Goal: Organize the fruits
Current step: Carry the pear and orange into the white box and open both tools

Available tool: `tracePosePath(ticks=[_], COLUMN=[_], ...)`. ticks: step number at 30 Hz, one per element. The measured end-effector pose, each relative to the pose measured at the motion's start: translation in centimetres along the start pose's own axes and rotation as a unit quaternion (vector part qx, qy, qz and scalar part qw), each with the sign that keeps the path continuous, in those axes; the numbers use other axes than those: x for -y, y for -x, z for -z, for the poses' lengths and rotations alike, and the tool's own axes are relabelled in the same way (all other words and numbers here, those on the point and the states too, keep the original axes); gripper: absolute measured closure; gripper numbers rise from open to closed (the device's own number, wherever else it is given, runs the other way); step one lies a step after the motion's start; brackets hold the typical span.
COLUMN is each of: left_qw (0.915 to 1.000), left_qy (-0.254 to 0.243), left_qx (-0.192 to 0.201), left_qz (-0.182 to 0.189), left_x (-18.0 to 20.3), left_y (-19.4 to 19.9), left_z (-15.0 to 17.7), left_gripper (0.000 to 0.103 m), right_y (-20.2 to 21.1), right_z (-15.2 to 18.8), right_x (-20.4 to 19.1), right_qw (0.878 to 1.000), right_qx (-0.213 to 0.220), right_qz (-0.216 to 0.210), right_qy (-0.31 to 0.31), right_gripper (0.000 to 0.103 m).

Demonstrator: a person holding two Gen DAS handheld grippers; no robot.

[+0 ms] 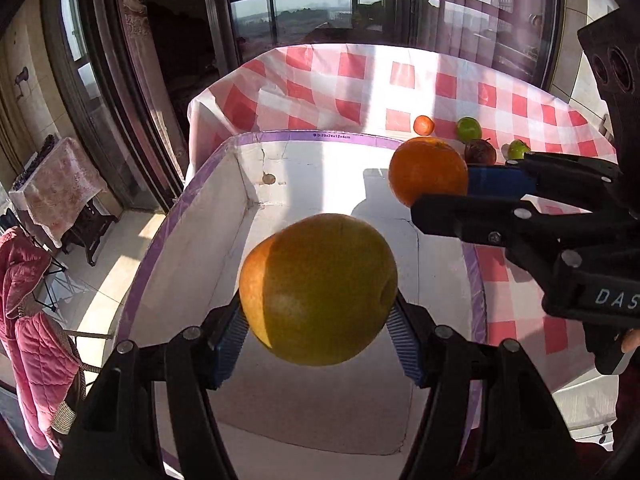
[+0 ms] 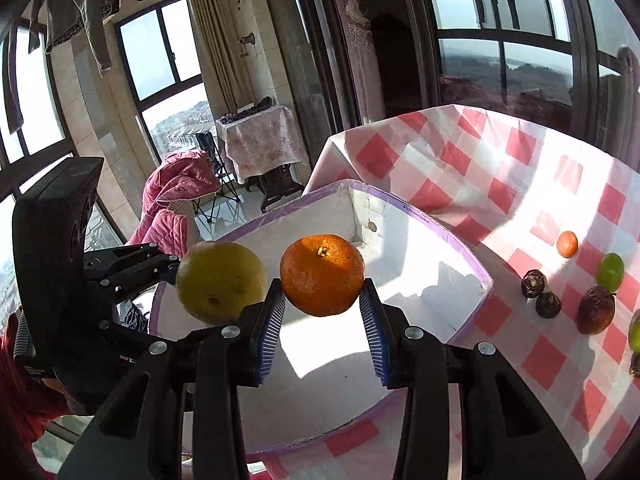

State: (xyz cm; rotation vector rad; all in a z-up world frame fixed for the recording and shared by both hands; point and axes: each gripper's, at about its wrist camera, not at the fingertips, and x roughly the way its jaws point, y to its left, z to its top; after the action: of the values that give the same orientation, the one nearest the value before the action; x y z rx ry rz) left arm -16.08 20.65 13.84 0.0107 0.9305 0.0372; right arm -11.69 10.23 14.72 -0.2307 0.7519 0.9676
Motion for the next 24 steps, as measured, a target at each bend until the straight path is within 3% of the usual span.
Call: tracePosePath(ticks=[7,14,19,22,24], left_qw=[0.9919,0.9731,0.9559,0.9517,0.9513], left_qy=[0.001,-0.016,-0.014,-0.004,0.001], left_qx=[-0.121,-0.227,-0.291,-0.305,-0.306], left_qz=[0.039,0.033,0.035,0.039,0.038], left_x=[-1.2,-1.7,-1.8,-2.0,-2.2], left_y=[-4.9,-9.0,-10.9,-11.0,-10.9], left_z=[-0.1,1.9,3.5,3.8,3.8], left_gripper=[0.039,0.039,0.039,0.040,0.048], right_y=[-7.0,-12.3,-14.3,-14.6,-14.6], right_z=[-0.1,1.7,3.0,3.5,3.7], right_x=[1.9,0.4,0.1,0.3,0.5], right_qw=[0.987,0.948,0.922,0.921,0.921], right_qx=[-0.151,-0.267,-0.319,-0.332,-0.335], right_qz=[0.037,0.091,0.118,0.107,0.108], right_qy=[0.040,0.147,0.182,0.172,0.168], right_gripper=[0.064,0.064,0.064,0.064,0.064])
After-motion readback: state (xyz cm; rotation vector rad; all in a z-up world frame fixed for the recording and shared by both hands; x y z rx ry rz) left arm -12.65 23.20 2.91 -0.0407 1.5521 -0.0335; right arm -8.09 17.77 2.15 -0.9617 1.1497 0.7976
